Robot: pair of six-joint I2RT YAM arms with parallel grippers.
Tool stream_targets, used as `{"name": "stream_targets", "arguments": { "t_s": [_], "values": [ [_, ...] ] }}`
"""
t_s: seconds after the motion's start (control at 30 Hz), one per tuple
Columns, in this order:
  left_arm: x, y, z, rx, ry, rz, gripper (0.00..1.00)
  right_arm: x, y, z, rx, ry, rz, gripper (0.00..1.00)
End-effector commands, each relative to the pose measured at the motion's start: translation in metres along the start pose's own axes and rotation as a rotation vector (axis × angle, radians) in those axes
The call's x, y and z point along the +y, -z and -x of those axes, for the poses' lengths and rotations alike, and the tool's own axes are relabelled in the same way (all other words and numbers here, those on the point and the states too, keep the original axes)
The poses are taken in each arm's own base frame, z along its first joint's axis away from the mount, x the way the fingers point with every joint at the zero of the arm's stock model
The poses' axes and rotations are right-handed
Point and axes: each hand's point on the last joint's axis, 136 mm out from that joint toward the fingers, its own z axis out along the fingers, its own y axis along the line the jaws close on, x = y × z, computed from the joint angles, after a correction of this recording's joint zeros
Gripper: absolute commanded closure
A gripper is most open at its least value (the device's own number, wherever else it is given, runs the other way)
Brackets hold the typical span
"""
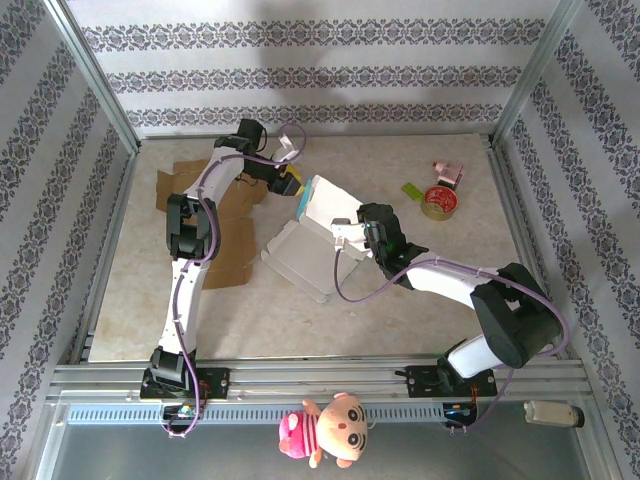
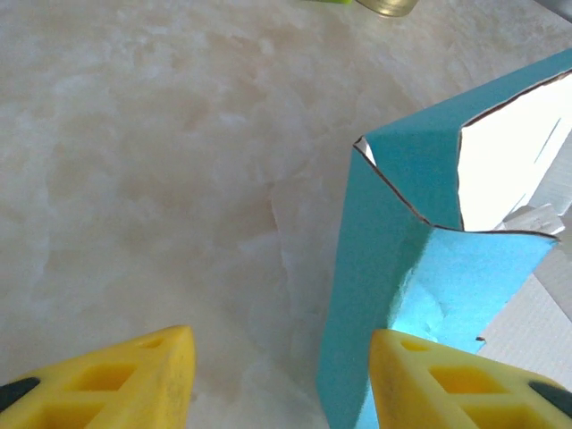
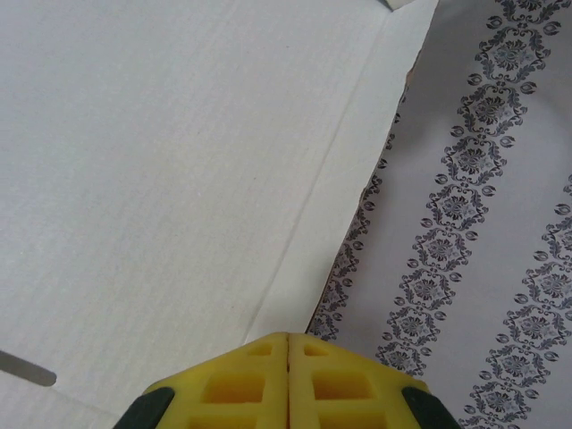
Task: Fold the paper box
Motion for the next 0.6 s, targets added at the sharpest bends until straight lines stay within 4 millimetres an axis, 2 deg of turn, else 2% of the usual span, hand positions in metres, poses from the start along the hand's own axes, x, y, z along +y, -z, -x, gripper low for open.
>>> {"name": "stream_targets", "arguments": {
  "t_s": [0.0, 0.27, 0.57],
  "values": [
    [-0.013, -0.005, -0.007, 0.021, 0.008, -0.063, 0.46, -0.007, 0.000, 0.006, -0.018, -0.004, -0.021, 0.91],
    [-0.025, -0.010, -0.006, 0.039, -0.016, -0.090, 0.48, -0.007, -0.001, 0.008, -0.021, -0.001, -0.021, 0.92],
    [-0.045, -0.006, 0.000, 0.035, -0.025, -0.158, 0.54, -0.005, -0.002, 0.007, -0.014, 0.001, -0.017, 0.92]
  ]
}}
